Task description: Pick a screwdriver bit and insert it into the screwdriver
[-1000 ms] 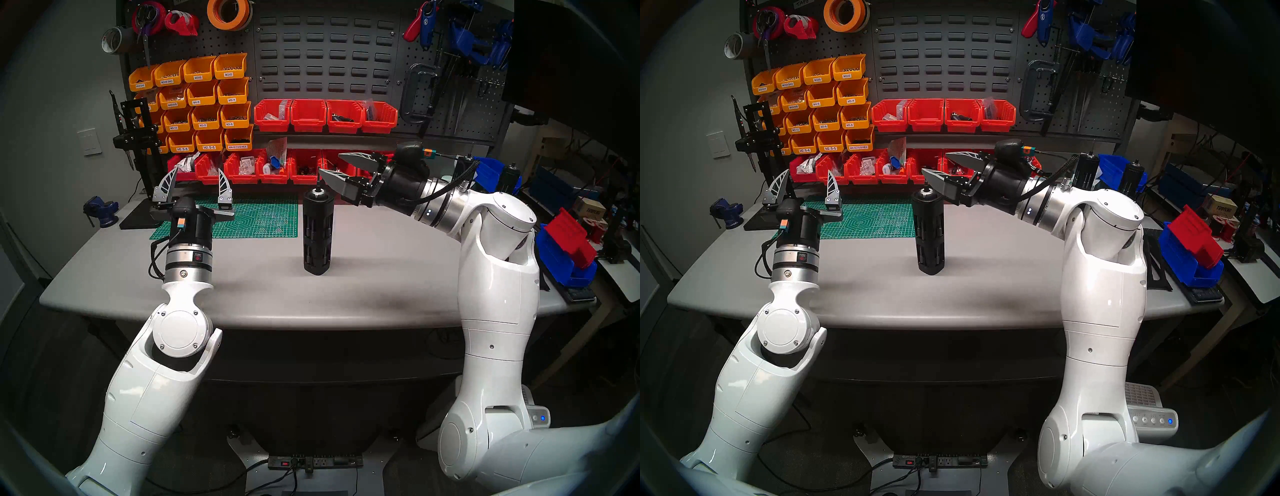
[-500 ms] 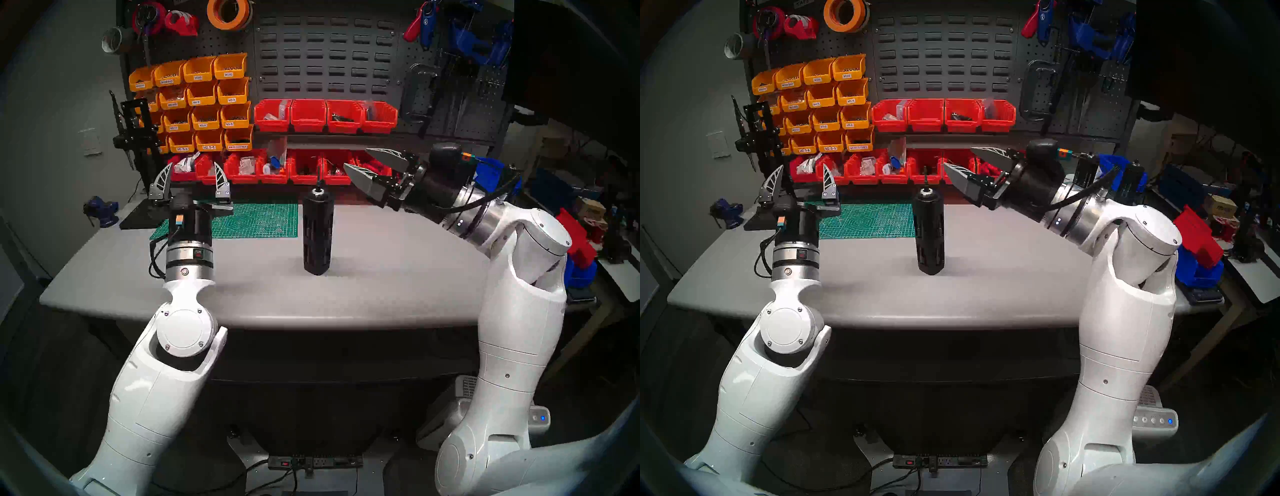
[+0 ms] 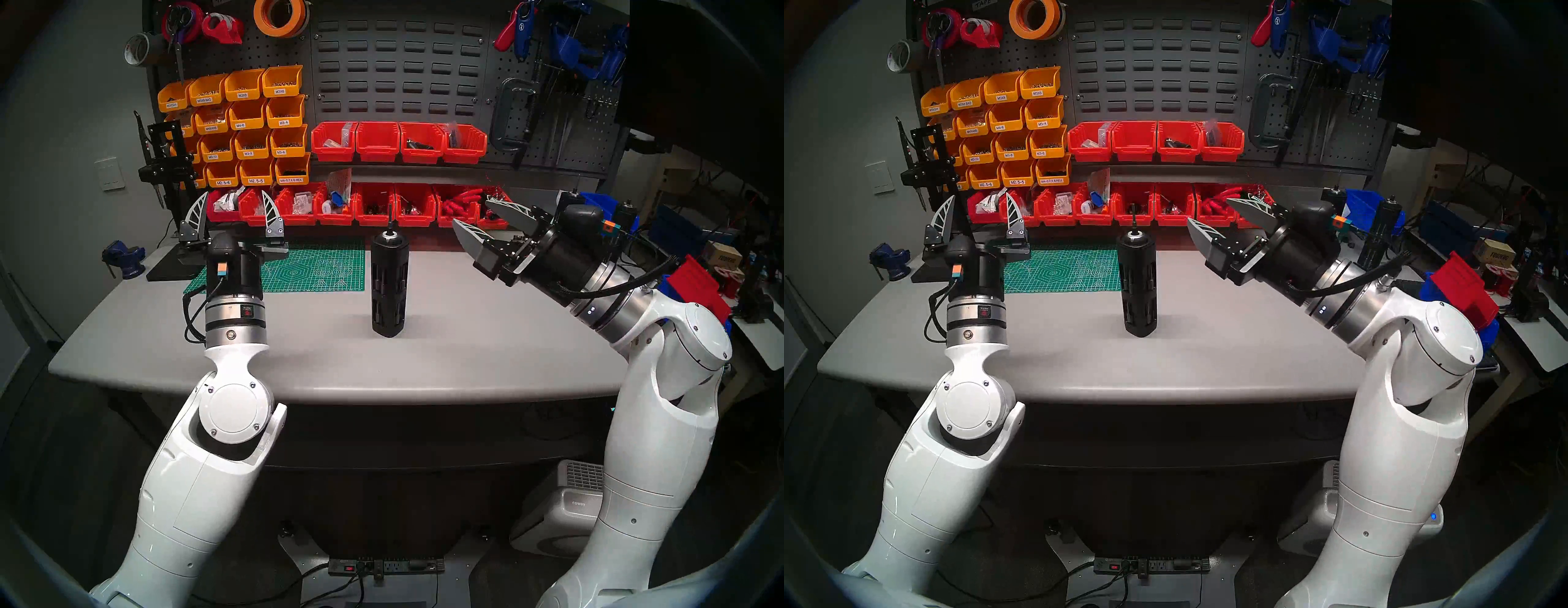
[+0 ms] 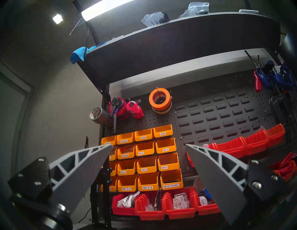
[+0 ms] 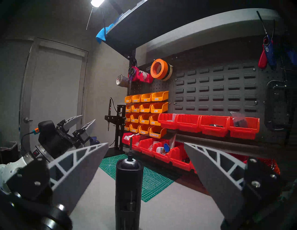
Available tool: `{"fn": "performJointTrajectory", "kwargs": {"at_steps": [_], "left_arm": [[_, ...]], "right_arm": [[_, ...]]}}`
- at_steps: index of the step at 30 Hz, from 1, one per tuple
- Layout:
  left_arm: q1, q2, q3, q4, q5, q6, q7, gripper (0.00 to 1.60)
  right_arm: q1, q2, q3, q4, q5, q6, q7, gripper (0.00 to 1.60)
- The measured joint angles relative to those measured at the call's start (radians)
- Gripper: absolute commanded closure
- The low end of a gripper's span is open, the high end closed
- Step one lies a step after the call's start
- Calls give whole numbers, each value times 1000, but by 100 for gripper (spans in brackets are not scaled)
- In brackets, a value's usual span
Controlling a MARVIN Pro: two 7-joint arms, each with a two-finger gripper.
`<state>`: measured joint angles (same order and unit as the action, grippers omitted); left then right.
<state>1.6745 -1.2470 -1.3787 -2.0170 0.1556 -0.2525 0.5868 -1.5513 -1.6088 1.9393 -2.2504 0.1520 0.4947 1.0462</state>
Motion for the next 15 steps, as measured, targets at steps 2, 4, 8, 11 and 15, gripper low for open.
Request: {"fn": "performJointTrajectory", "kwargs": {"at_steps": [2,4,8,11,15], "left_arm": [[5,-2,2,-5,6,0,6,0],[12,-4,3,-11,13,0,13,0],[30,-6,2,-21,26,1,28,0],[43,-8,-2,-28,35,2,39,0],[60,-9,-6,-35,44,3,51,0]], "right_arm": [[-25,-1,-4,-7,6,-21,-32,0],[-52,-2,-12,-11,12,-48,-68,0],[-98,-6,-31,-11,25,-102,-134,0],[-125,-9,-47,-6,36,-143,-180,0],[-151,-13,-68,11,46,-197,-231,0]]}}
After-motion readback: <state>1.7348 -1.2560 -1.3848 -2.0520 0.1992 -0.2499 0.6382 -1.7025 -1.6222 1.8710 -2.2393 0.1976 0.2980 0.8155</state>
